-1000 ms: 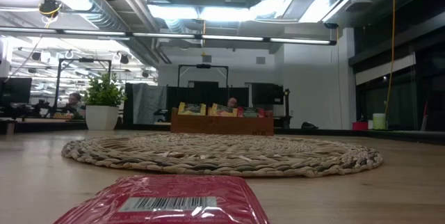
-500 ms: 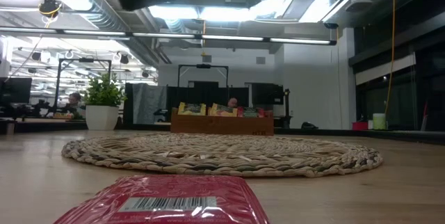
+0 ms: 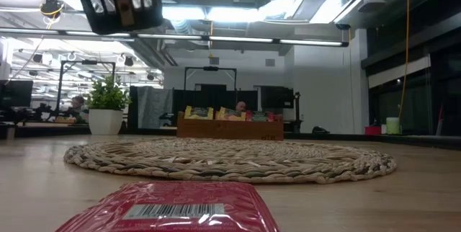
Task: Pick & Place Tea
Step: Put the red tea bag into the right of the wooden organizer
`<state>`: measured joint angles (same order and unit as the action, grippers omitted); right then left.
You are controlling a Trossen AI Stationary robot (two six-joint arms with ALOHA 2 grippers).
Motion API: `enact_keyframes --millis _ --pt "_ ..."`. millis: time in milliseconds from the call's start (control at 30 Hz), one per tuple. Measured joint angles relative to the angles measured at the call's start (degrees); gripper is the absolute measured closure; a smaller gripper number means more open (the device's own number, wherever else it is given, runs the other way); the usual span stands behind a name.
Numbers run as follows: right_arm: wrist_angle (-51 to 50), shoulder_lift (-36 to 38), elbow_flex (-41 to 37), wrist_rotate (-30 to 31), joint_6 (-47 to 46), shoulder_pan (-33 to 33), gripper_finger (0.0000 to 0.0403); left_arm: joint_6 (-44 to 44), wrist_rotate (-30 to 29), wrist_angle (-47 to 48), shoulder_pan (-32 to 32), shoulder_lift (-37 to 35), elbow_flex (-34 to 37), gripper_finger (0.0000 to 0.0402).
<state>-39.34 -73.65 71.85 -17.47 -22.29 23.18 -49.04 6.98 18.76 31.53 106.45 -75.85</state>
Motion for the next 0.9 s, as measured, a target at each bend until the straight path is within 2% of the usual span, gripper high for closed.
enact_keyframes --millis 167,333,500,600,900 --pt "-0.01 -0.02 0.0 0.74 -1.26 -0.02 0.0315 1.59 -3.03 4.81 -0.19 -0.01 0.02 0.0253" --pt "-0.01 0.0 0.0 2.58 -1.23 -0.02 0.0315 4.34 -3.95 4.83 -0.24 -0.02 0.02 0.0267" --pt "0.01 -0.02 0.0 4.61 -1.23 -0.04 0.0315 8.0 -8.75 4.75 -0.22 -0.02 0.02 0.0277" --pt "0.01 0.0 0.01 4.96 -1.42 -0.04 0.0315 13.04 -11.39 3.94 -0.24 -0.02 0.02 0.0283" --pt "0.03 -0.01 0.0 5.43 -3.6 -0.04 0.0315 34.55 -13.85 1.99 0.13 -0.02 0.02 0.03"
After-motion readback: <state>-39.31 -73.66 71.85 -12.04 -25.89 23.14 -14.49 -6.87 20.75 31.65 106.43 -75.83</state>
